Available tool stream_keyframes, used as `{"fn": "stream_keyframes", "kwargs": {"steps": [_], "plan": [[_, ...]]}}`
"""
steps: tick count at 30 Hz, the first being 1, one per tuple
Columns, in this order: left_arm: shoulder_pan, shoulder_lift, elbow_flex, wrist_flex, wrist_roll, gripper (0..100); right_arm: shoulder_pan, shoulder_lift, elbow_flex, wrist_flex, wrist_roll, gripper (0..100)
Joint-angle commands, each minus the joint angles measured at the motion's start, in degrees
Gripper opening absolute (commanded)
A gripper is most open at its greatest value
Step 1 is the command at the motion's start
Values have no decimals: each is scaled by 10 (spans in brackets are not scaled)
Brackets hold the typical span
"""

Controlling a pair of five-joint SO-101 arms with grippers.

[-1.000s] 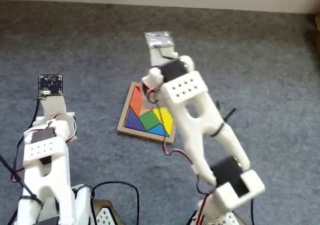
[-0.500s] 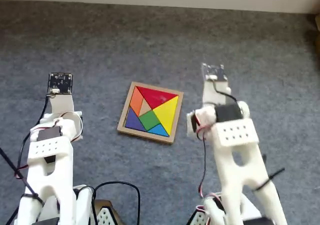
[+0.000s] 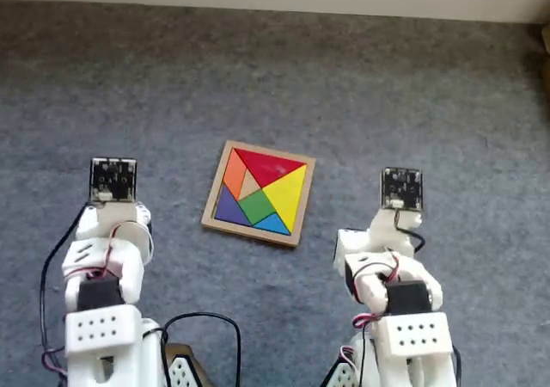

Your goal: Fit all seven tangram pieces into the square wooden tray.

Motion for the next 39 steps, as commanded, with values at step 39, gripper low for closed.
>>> {"fn": "stream_keyframes", "kwargs": {"steps": [39], "plan": [[204, -315, 123, 112, -40, 18, 7, -298, 258, -8, 4, 9]]}}
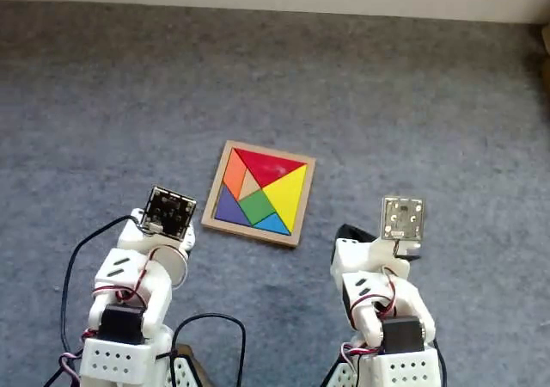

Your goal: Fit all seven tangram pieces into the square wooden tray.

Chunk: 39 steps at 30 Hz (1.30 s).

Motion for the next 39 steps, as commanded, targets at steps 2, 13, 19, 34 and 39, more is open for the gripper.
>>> {"fn": "stream_keyframes", "kwargs": {"steps": [2, 13, 19, 34, 39], "plan": [[30, -19, 11, 3, -2, 18, 7, -1, 80, -11, 2, 9], [120, -18, 11, 68, -2, 14, 6, 5, 80, -69, 4, 9], [119, -20, 11, 118, -4, 13, 8, -1, 80, 21, 5, 6], [59, -20, 11, 120, -5, 6, 84, -1, 79, 25, 114, 5], [48, -19, 11, 178, -4, 6, 86, 5, 79, 58, 57, 5]]}}
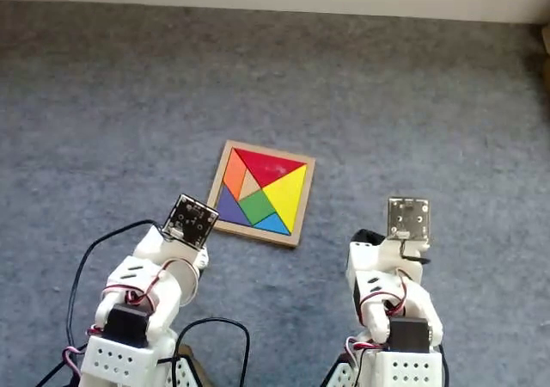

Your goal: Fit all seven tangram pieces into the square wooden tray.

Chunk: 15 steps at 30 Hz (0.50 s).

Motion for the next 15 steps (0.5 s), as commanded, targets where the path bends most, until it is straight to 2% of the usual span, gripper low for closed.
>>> {"fn": "stream_keyframes", "kwargs": {"steps": [1, 8, 12, 15], "plan": [[-22, -19, 11, 69, -4, 6, 9, 5, 79, 46, -32, 5], [-35, -16, 11, 99, -2, 6, 7, 0, 79, 85, -37, 5], [-35, -20, 11, 162, -2, 6, 7, 5, 79, 117, -35, 5], [-47, -20, 11, 175, -1, 6, 7, -1, 79, 137, -34, 5]]}}
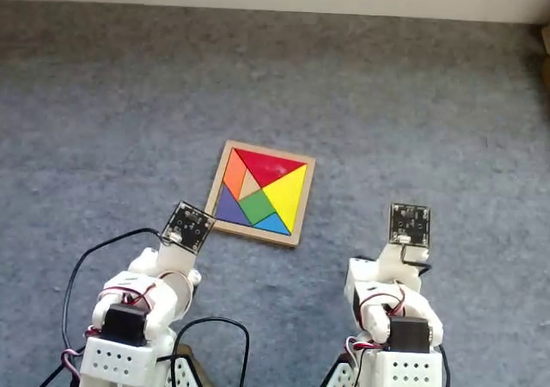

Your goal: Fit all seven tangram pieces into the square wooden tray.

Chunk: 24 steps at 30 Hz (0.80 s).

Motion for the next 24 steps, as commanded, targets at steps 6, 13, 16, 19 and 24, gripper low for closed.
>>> {"fn": "stream_keyframes", "kwargs": {"steps": [6, 13, 16, 19, 24], "plan": [[-45, -15, 11, 19, -1, 6, 3, -1, 79, 22, -2, 5], [-55, -15, 11, 20, 102, 6, 3, -1, 79, 22, -4, 5], [-78, -15, 11, 20, 154, 6, 6, -1, 79, 22, -4, 5], [-84, -15, 11, 20, 153, 6, 6, -1, 79, 22, -2, 5], [-84, -17, 11, 22, 105, 6, 6, -1, 79, 22, -2, 5]]}}
